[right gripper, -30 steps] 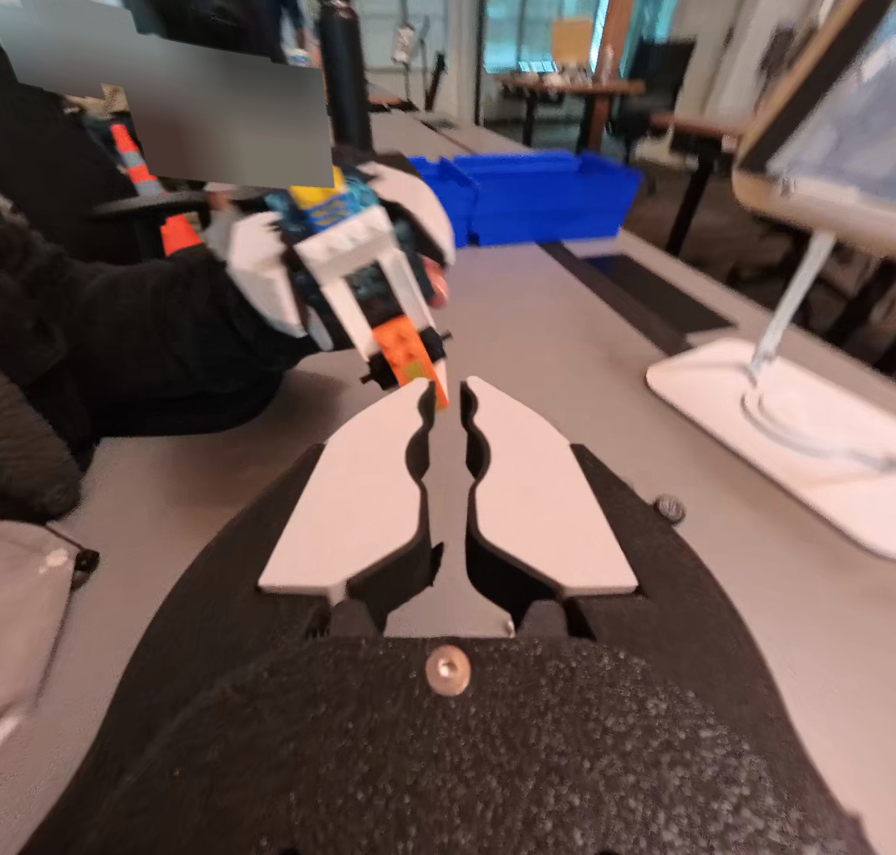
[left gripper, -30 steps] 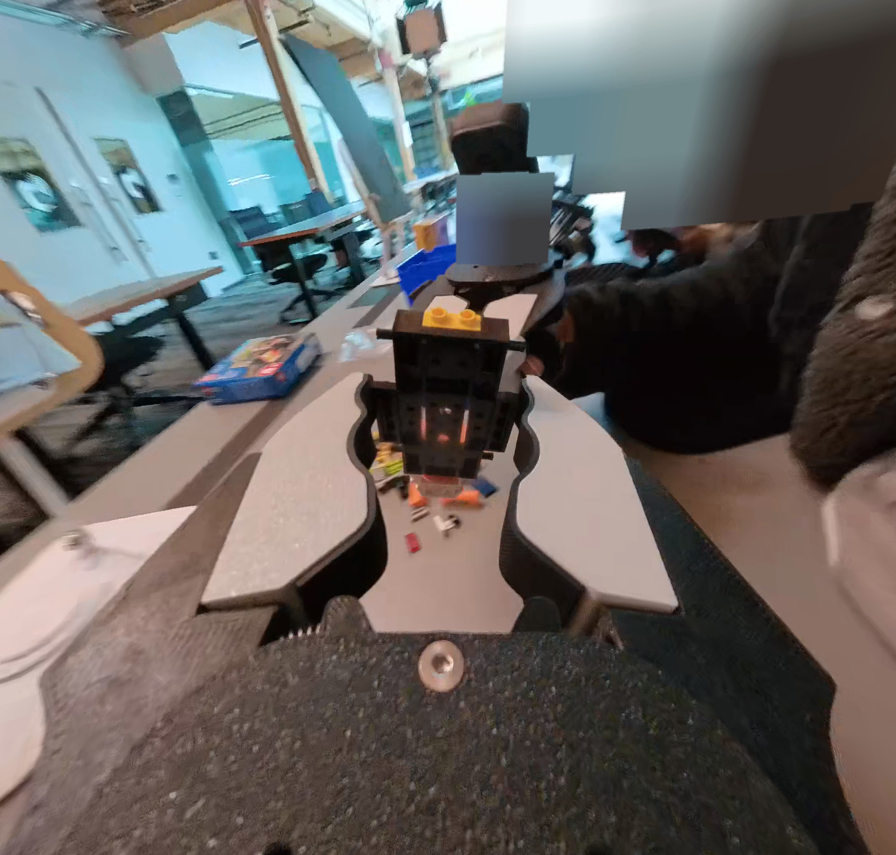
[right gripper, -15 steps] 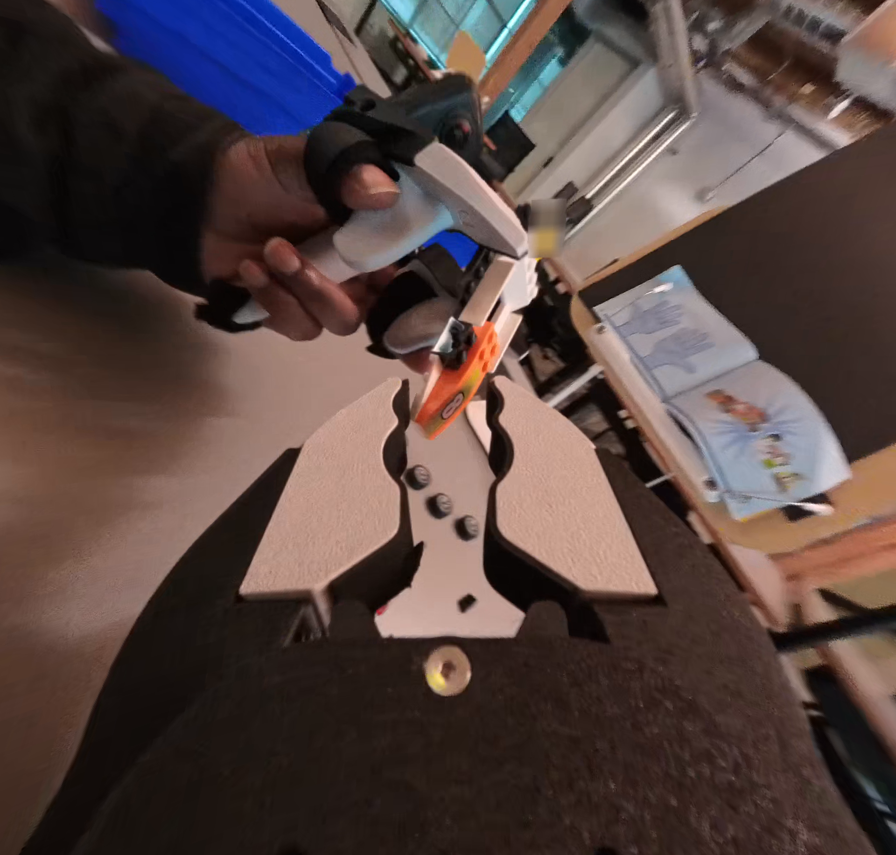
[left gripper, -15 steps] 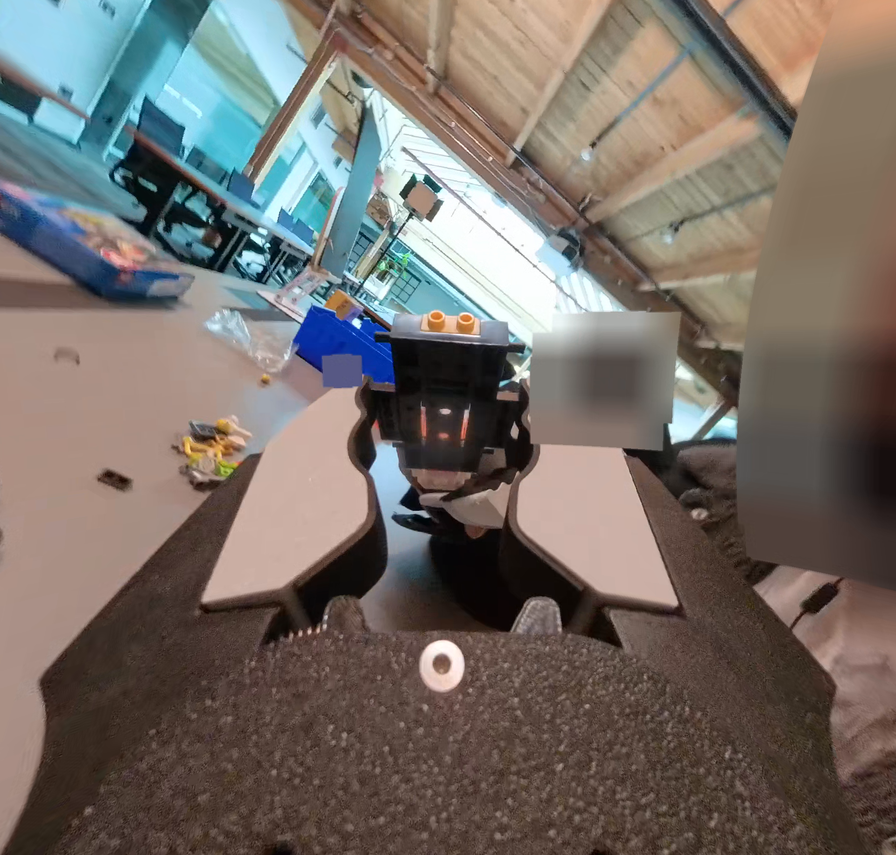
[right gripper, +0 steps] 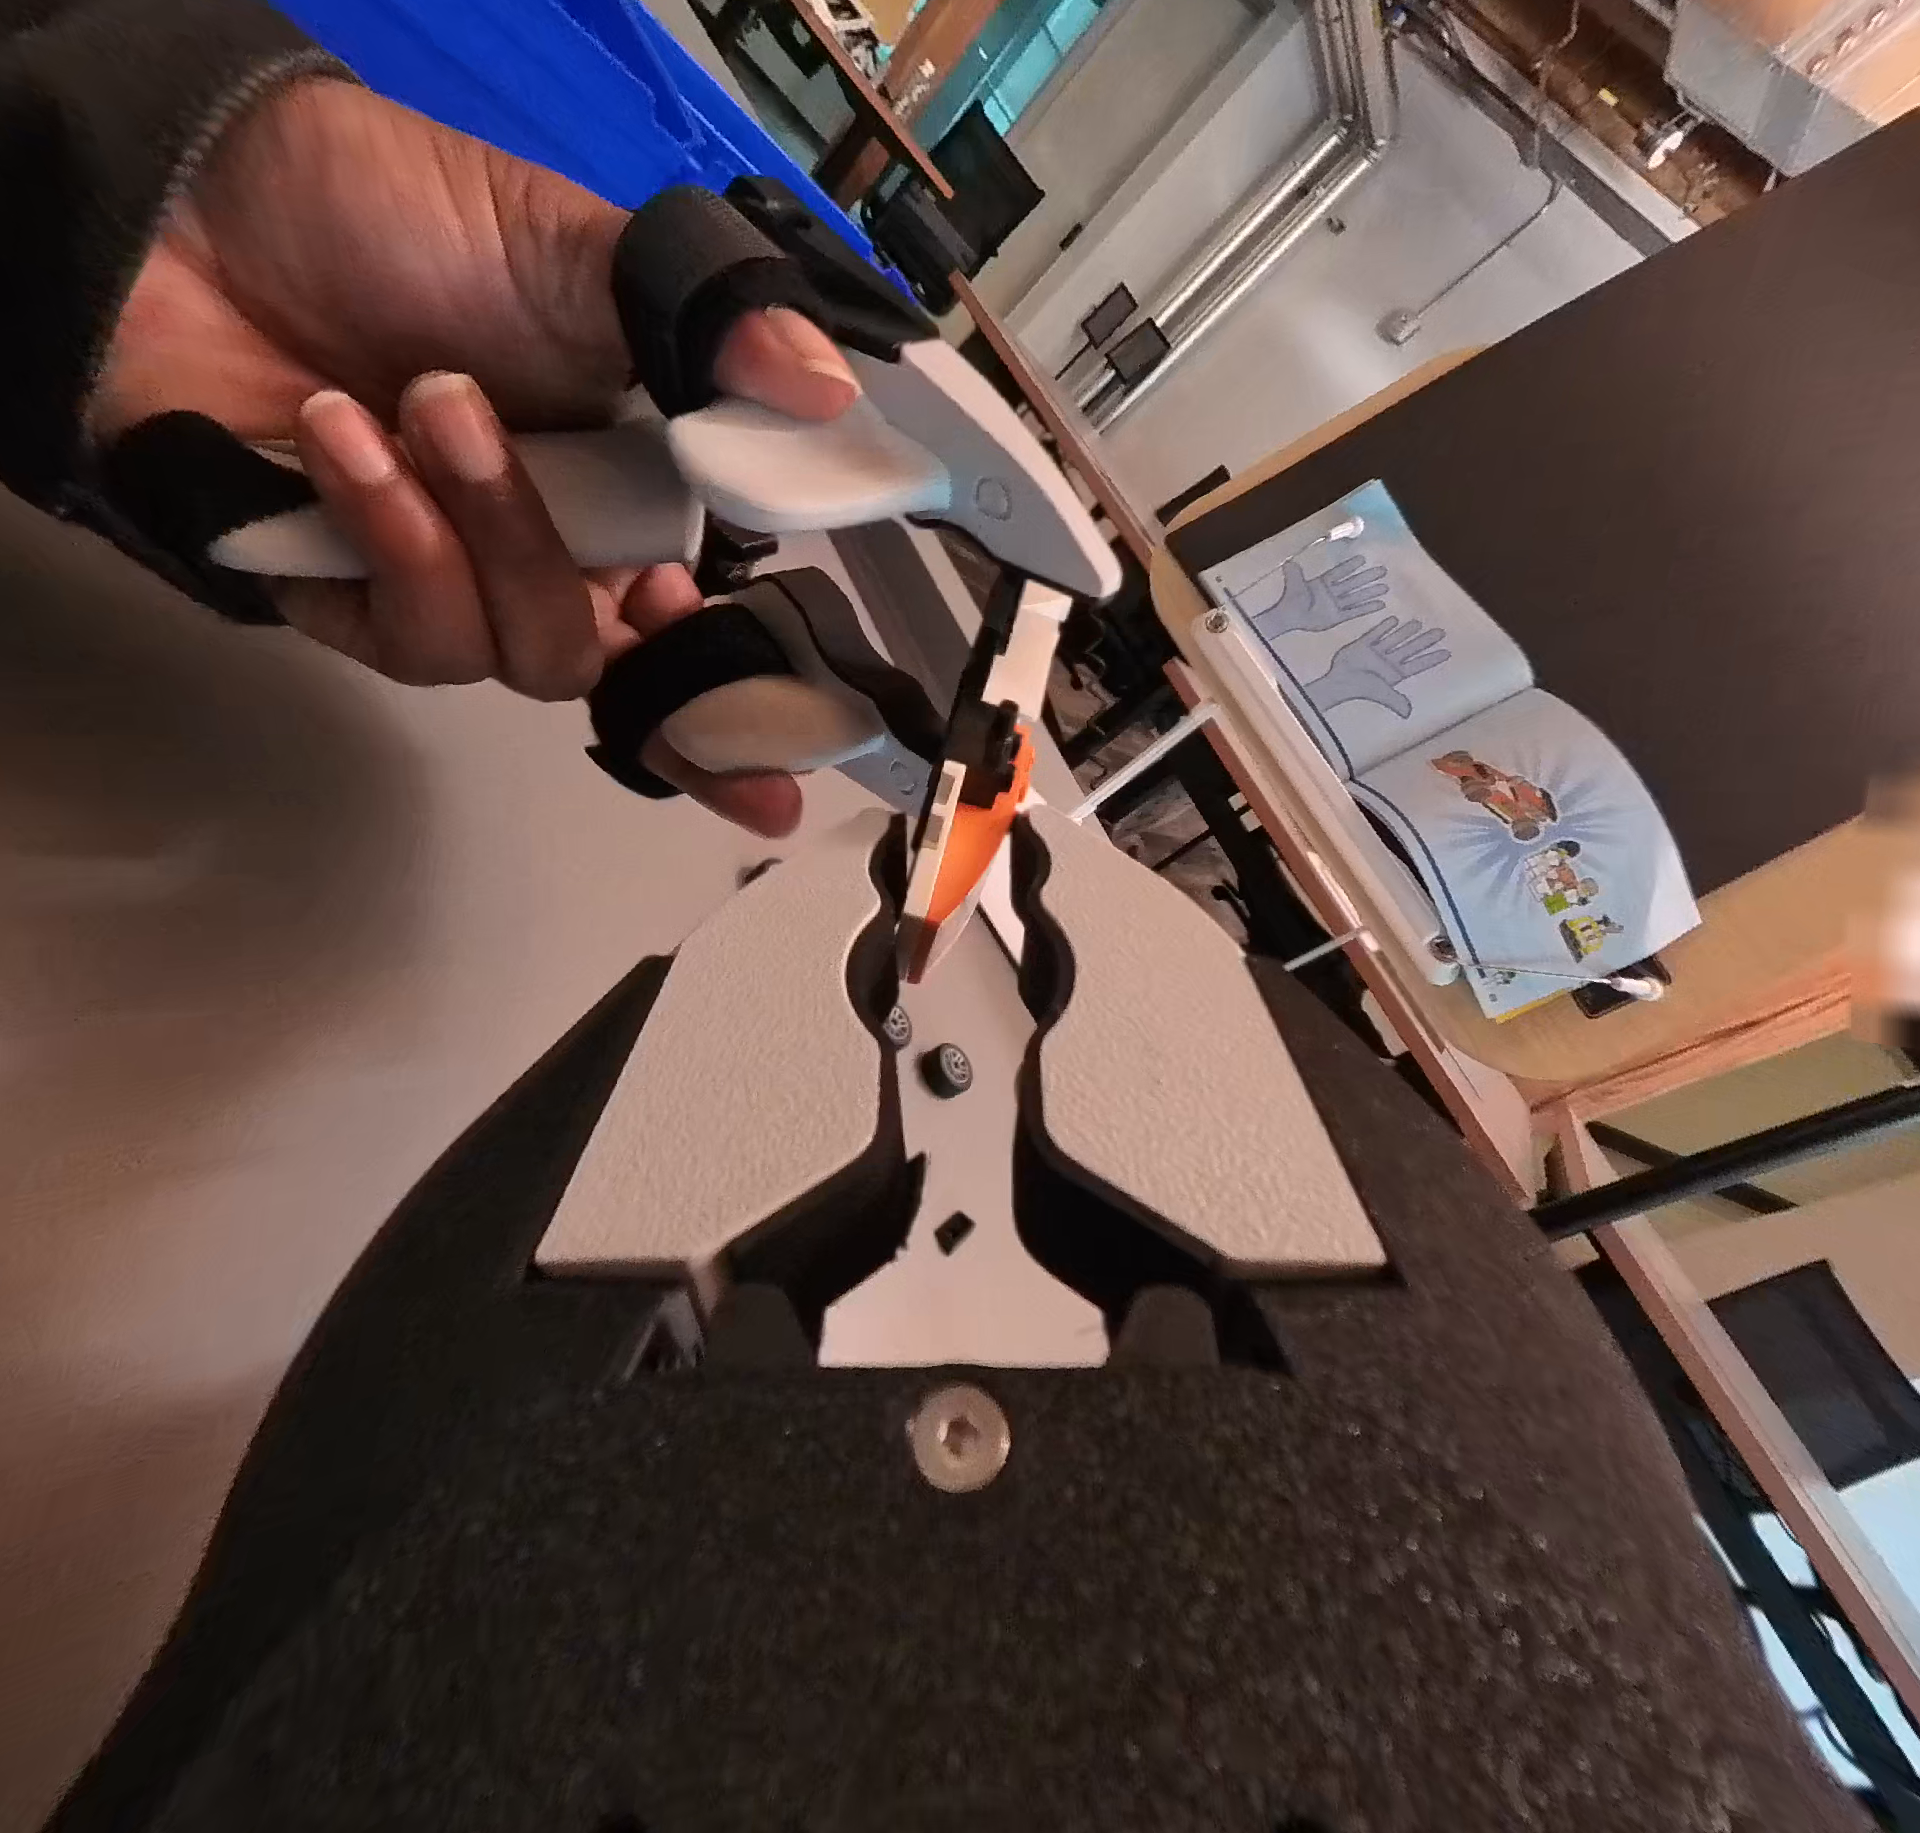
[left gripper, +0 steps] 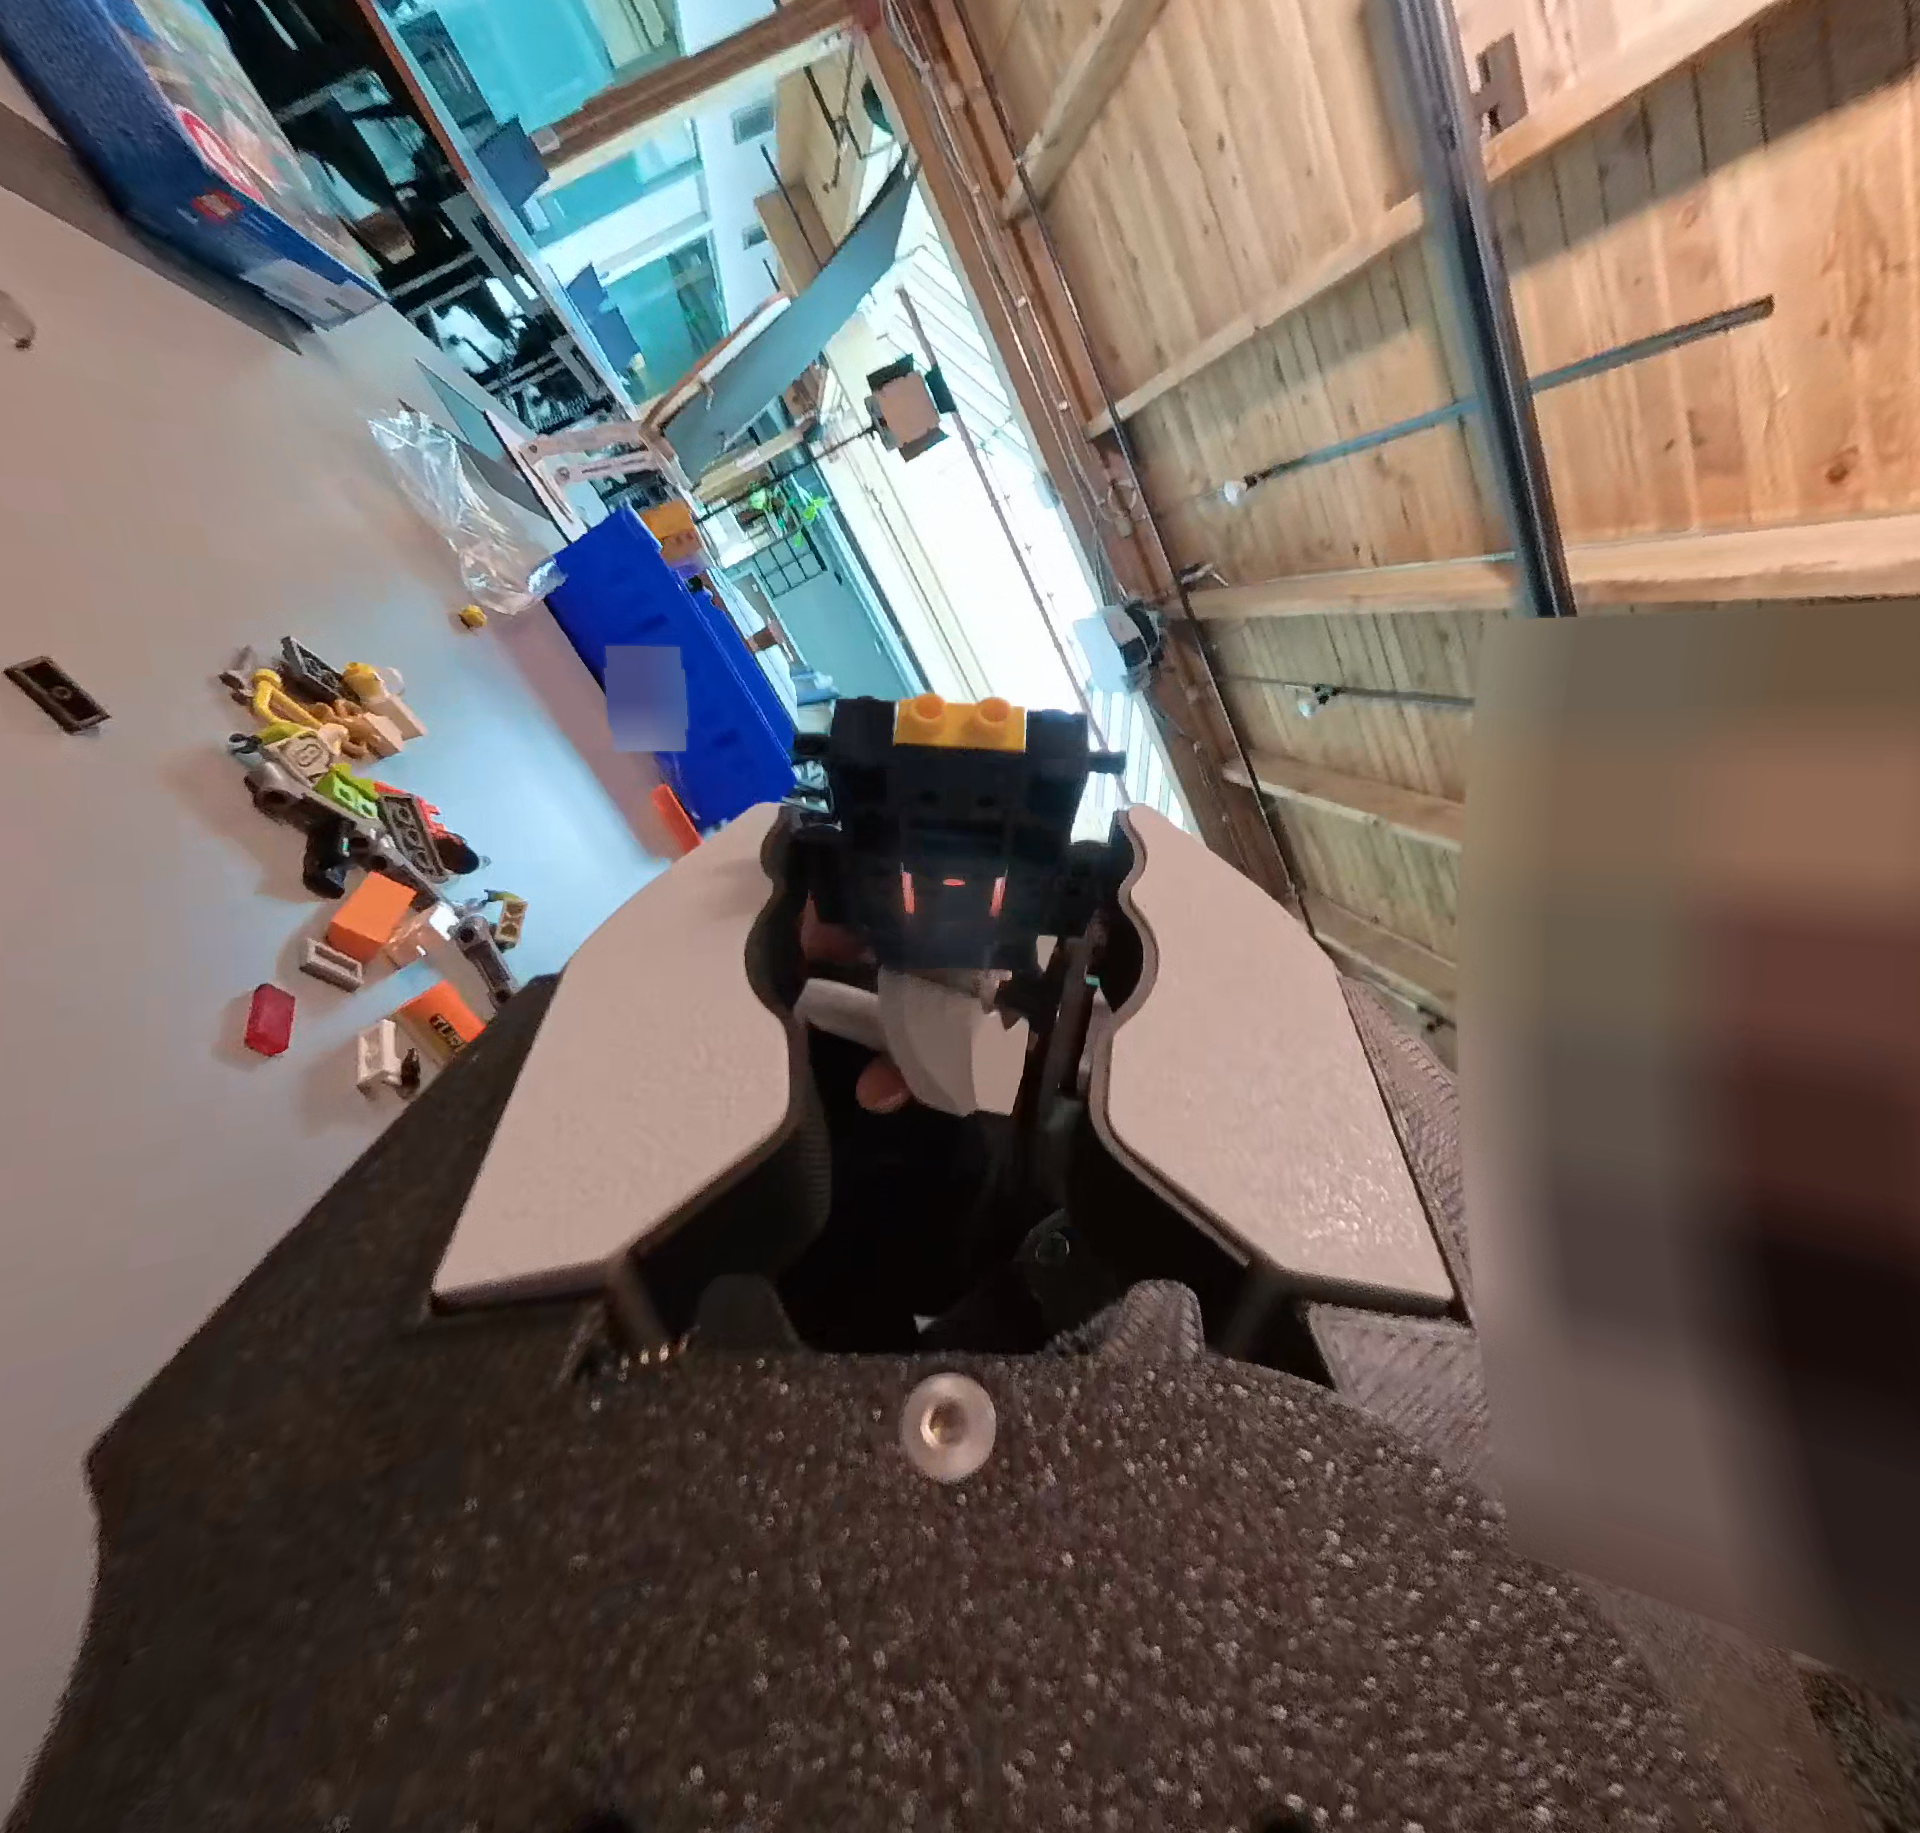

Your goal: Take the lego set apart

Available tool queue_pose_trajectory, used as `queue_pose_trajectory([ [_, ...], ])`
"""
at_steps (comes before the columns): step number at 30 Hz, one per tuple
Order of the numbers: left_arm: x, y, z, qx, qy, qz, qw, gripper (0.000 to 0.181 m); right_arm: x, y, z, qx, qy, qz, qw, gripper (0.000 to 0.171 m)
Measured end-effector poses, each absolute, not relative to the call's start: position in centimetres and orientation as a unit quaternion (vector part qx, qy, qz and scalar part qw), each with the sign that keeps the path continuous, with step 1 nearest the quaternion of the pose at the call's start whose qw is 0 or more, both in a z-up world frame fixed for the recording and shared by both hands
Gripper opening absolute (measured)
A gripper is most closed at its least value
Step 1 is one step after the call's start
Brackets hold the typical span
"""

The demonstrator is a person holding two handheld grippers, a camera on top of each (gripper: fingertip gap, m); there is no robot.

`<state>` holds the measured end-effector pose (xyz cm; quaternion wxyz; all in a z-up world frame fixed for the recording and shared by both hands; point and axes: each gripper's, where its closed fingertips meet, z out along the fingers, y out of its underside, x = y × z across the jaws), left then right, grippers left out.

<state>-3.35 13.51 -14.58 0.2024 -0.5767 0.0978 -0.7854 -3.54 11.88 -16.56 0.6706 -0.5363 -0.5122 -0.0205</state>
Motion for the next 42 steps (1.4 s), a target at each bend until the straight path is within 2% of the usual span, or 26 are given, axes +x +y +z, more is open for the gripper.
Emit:
queue_pose_trajectory([
  [14, -3.2, 10.7, -15.5, -0.592, 0.233, -0.756, 0.155, 0.056, -2.3, 10.6, -16.3, -0.544, -0.556, 0.083, 0.623, 0.015],
  [21, -4.4, 11.5, -15.4, -0.611, 0.345, -0.636, 0.321, 0.052, -1.5, 11.1, -15.4, -0.6, -0.478, 0.235, 0.598, 0.014],
  [23, -4.9, 12.5, -15.4, -0.613, 0.372, -0.575, 0.394, 0.056, -1.6, 10.7, -15.6, -0.614, -0.466, 0.292, 0.567, 0.014],
  [25, -5.1, 12.4, -14.9, -0.605, 0.396, -0.542, 0.428, 0.058, -1.9, 10.6, -16.2, -0.631, -0.455, 0.33, 0.534, 0.014],
  [26, -5.0, 12.0, -15.0, -0.603, 0.417, -0.526, 0.432, 0.056, -2.1, 10.3, -16.4, -0.635, -0.45, 0.356, 0.518, 0.014],
  [28, -4.4, 11.2, -15.8, -0.591, 0.467, -0.48, 0.45, 0.037, -2.8, 9.6, -16.4, -0.634, -0.436, 0.412, 0.487, 0.014],
  [31, -4.0, 9.0, -15.5, -0.558, 0.503, -0.508, 0.421, 0.017, -3.0, 8.7, -16.6, -0.631, -0.426, 0.48, 0.437, 0.014],
  [37, -3.7, 5.0, -14.6, -0.505, 0.518, -0.613, 0.317, 0.016, -2.3, 5.2, -15.4, -0.54, -0.457, 0.607, 0.362, 0.016],
  [42, -3.9, 3.0, -14.5, -0.454, 0.525, -0.67, 0.261, 0.016, -2.3, 2.6, -15.3, -0.497, -0.504, 0.629, 0.322, 0.02],
])
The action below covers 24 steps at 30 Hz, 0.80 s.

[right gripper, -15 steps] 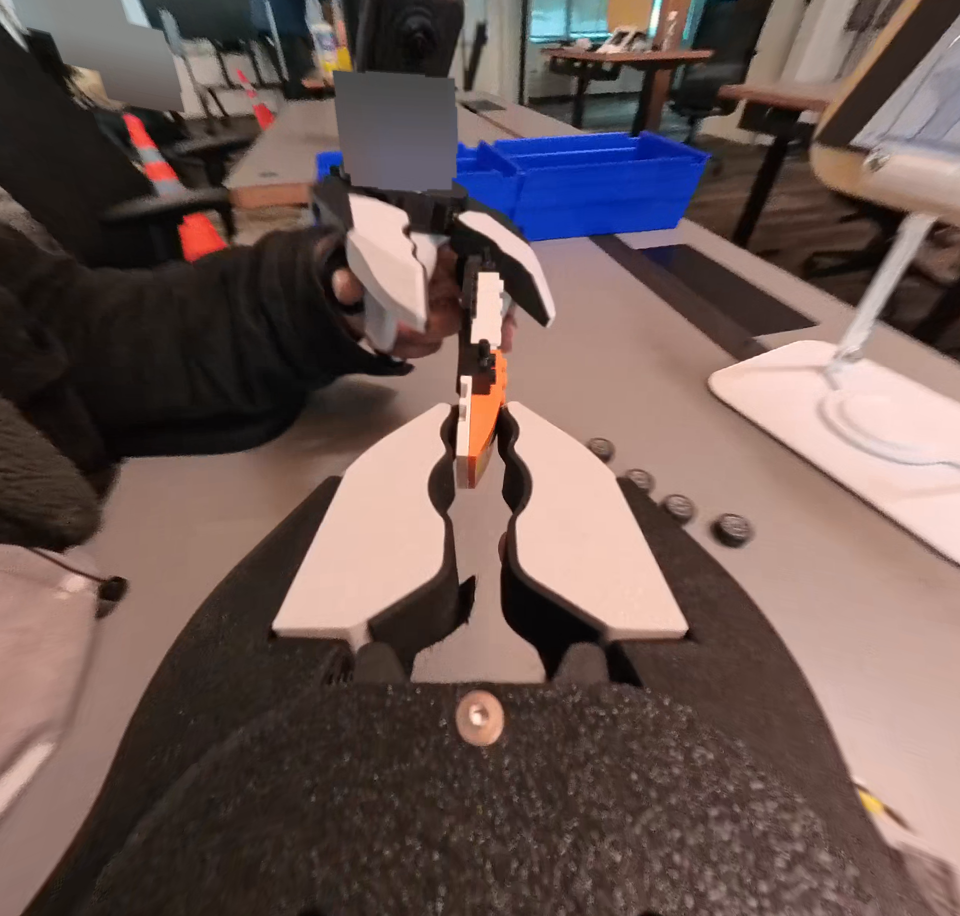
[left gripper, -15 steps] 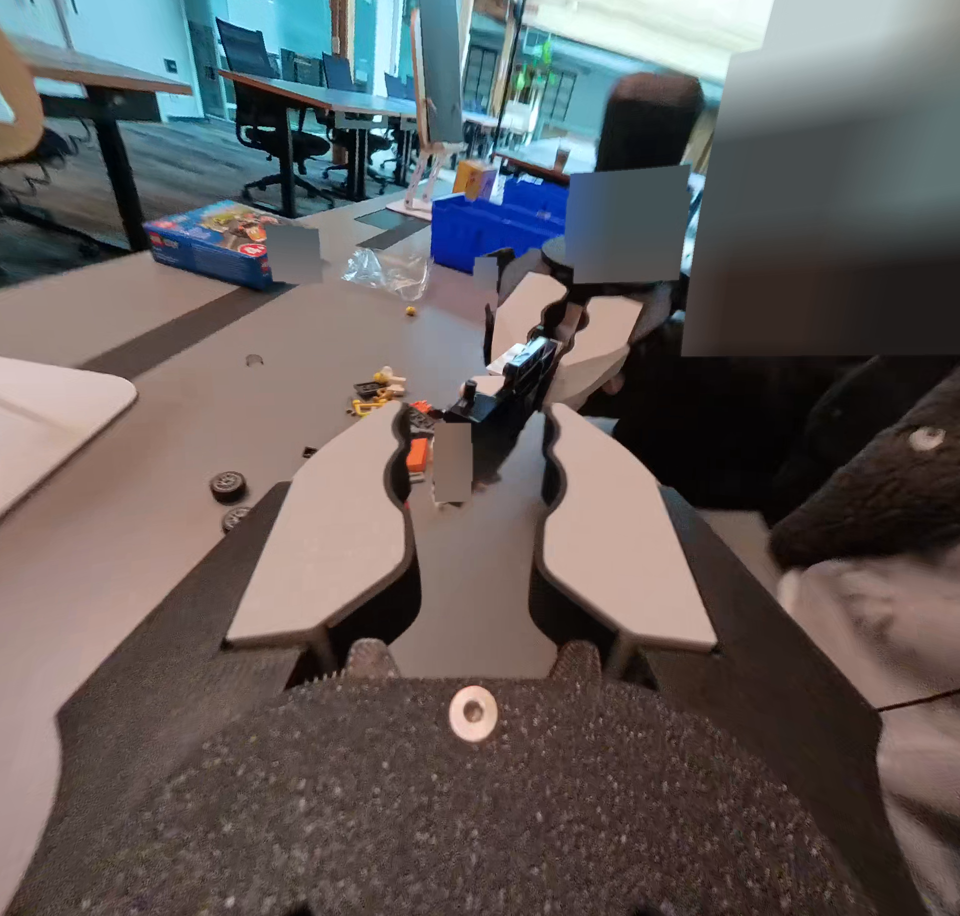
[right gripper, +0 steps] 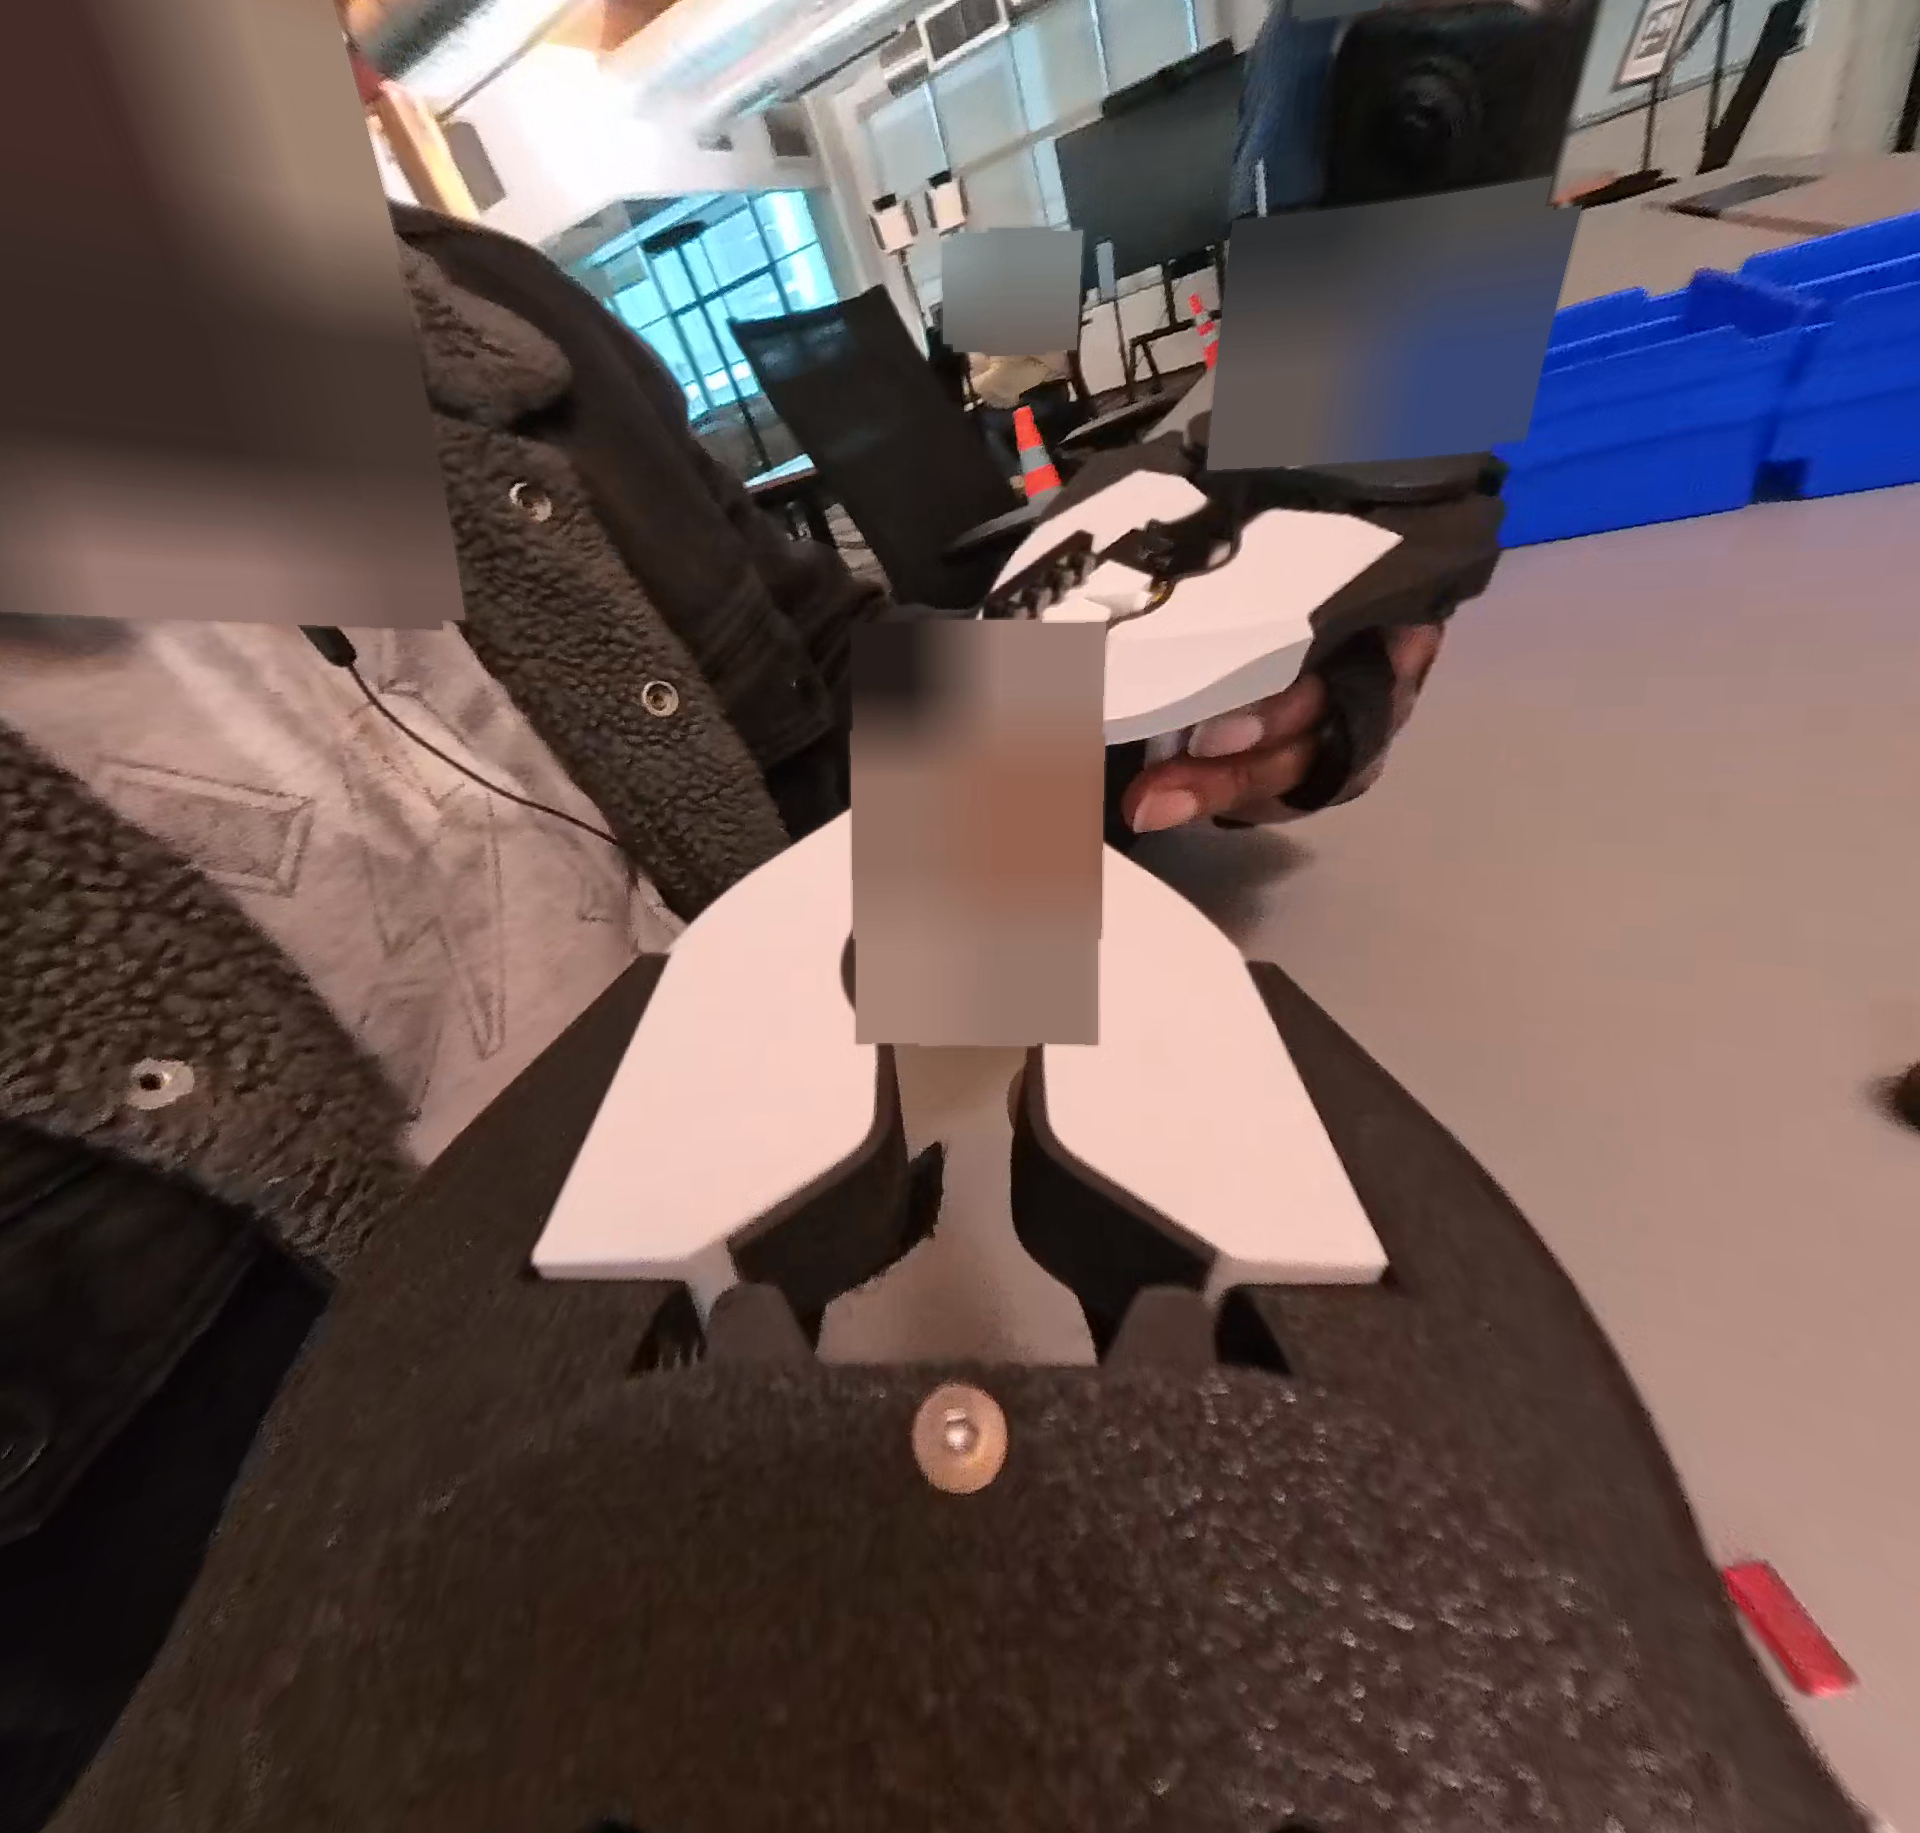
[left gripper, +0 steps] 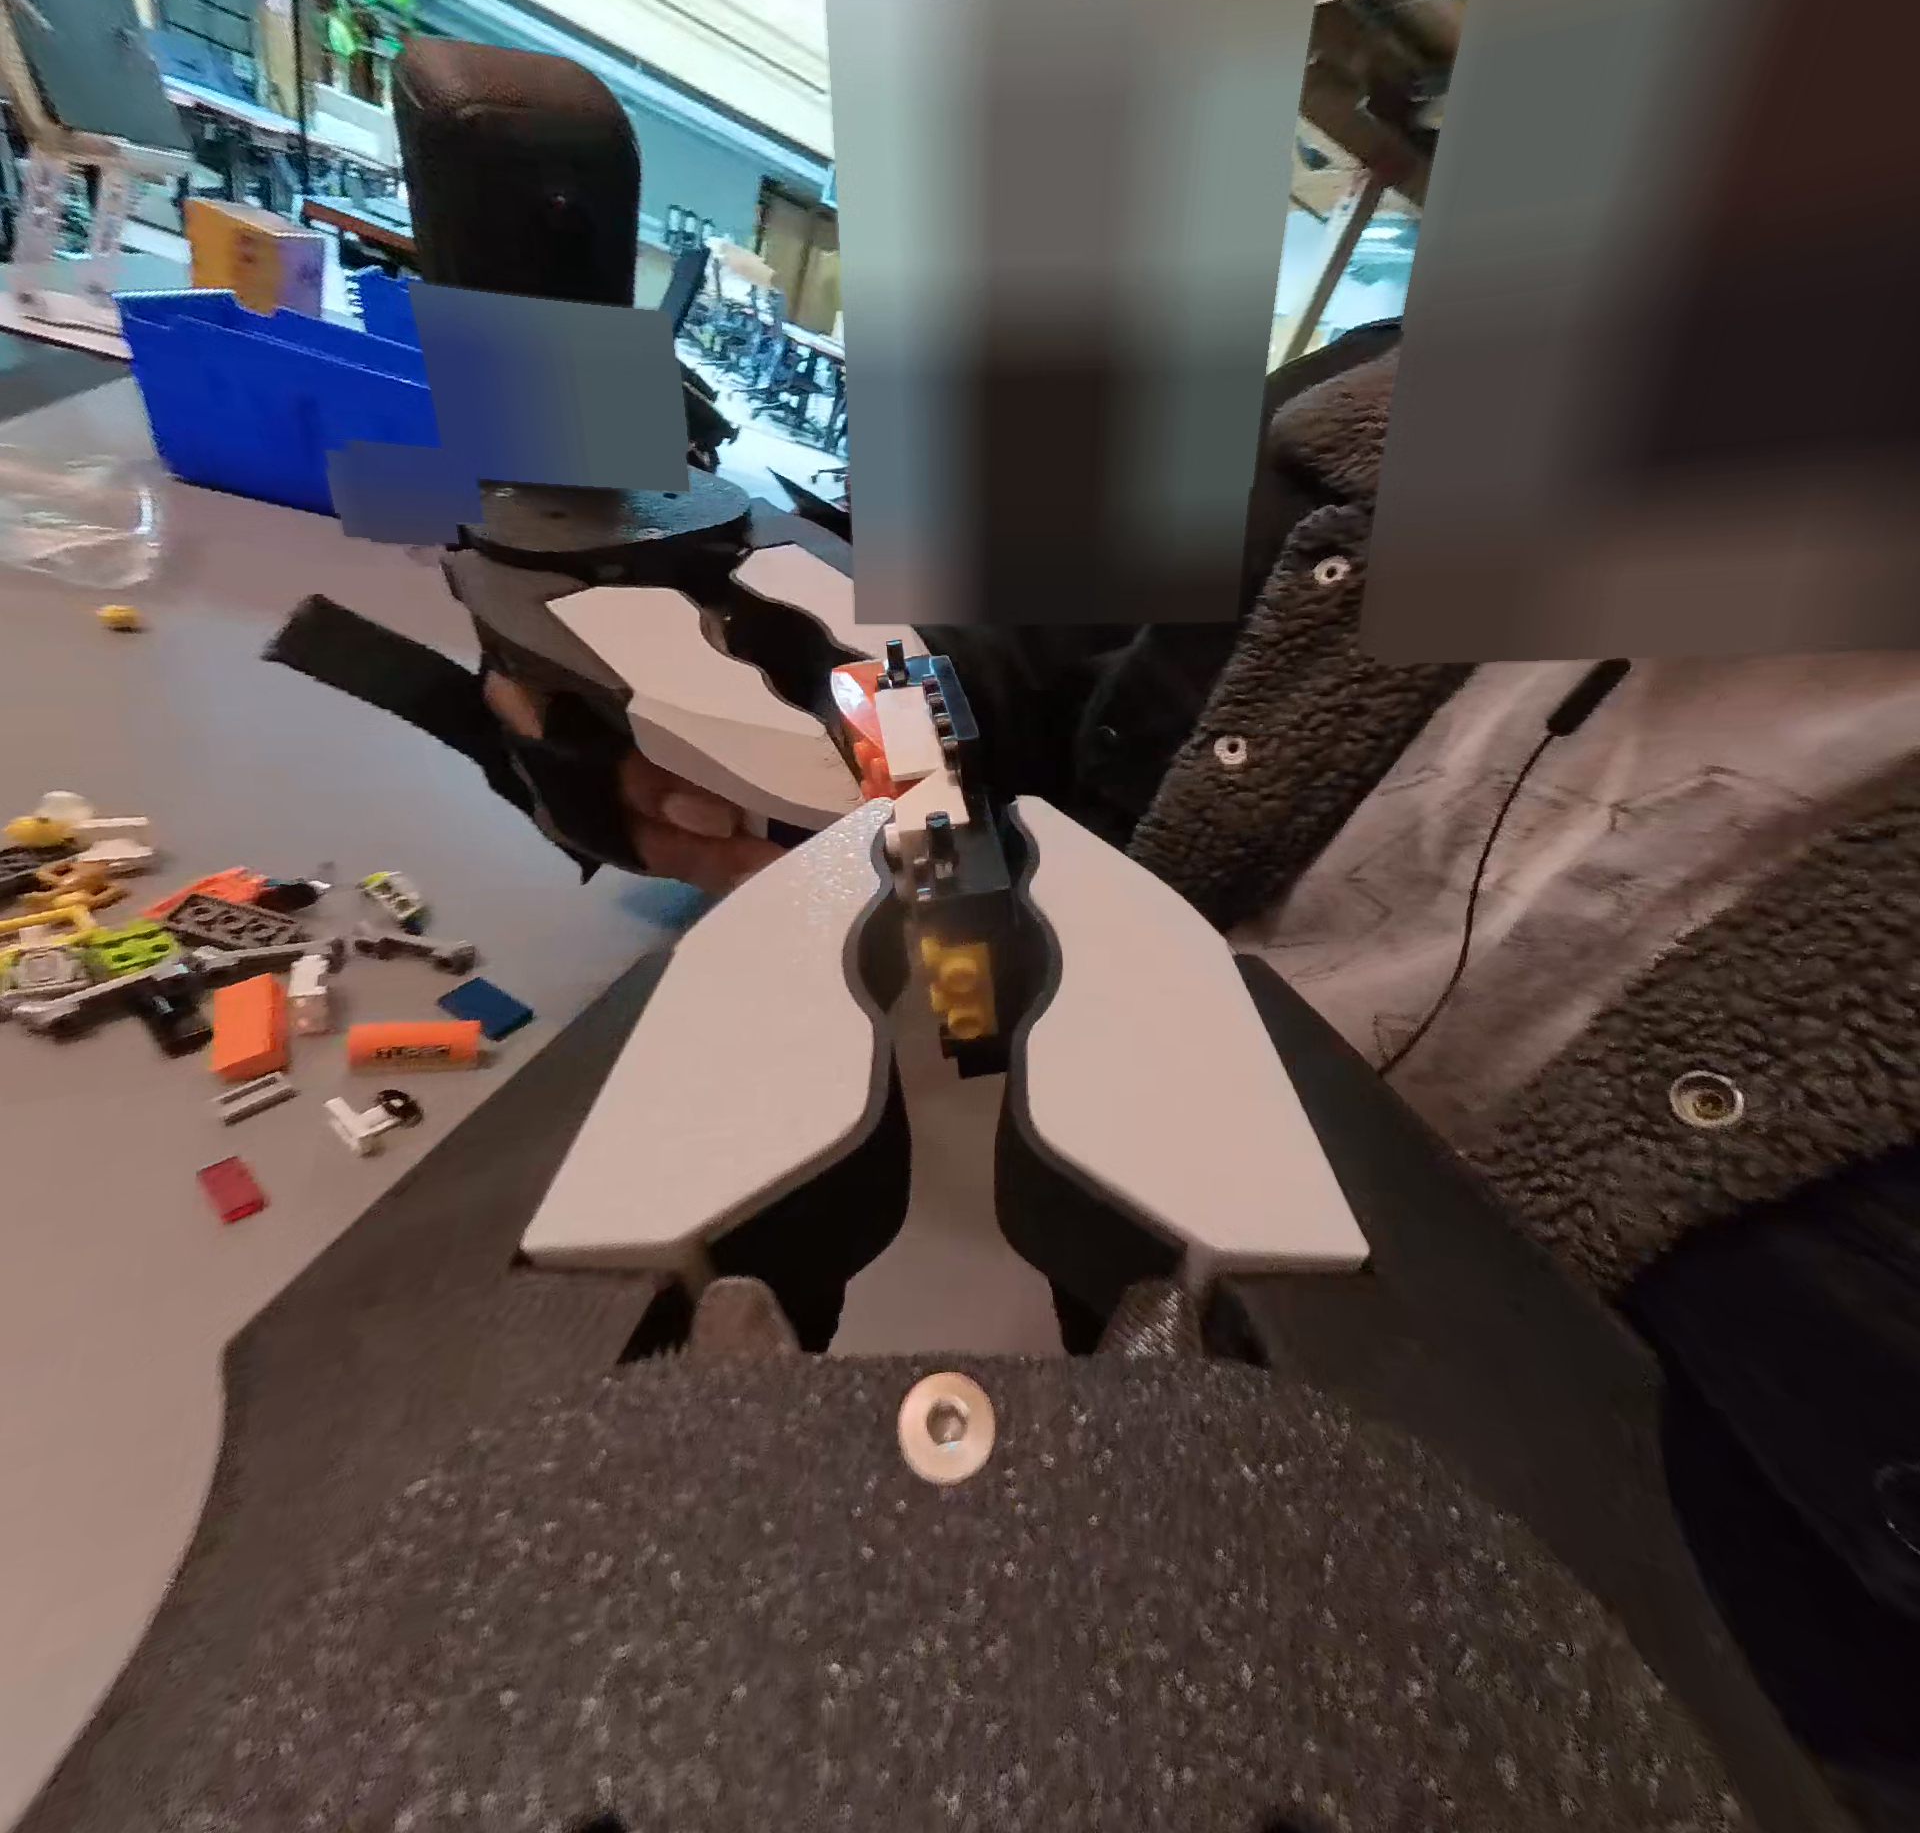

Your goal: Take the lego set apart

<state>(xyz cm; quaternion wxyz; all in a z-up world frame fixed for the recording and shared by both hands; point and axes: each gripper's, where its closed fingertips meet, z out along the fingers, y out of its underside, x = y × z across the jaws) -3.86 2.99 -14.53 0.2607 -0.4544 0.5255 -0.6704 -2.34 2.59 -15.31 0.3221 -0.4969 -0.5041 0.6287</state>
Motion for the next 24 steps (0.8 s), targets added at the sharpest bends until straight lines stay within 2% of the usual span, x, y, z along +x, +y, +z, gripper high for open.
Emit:
queue_pose_trajectory([
  [8, -3.8, 2.5, -15.3, -0.436, 0.526, -0.691, 0.236, 0.015, -2.2, 1.8, -16.1, -0.486, -0.511, 0.65, 0.282, 0.022],
  [17, -3.9, 1.6, -15.2, -0.419, 0.569, -0.651, 0.278, 0.015, -1.9, 1.3, -16.1, -0.49, -0.554, 0.596, 0.312, 0.021],
  [19, -4.0, 1.2, -14.9, -0.409, 0.589, -0.627, 0.304, 0.015, -1.4, 1.9, -15.7, -0.494, -0.551, 0.584, 0.333, 0.013],
  [24, -3.3, -0.3, -15.5, -0.387, 0.648, -0.559, 0.344, 0.015, -1.7, 1.9, -15.1, -0.486, -0.562, 0.559, 0.368, 0.011],
])
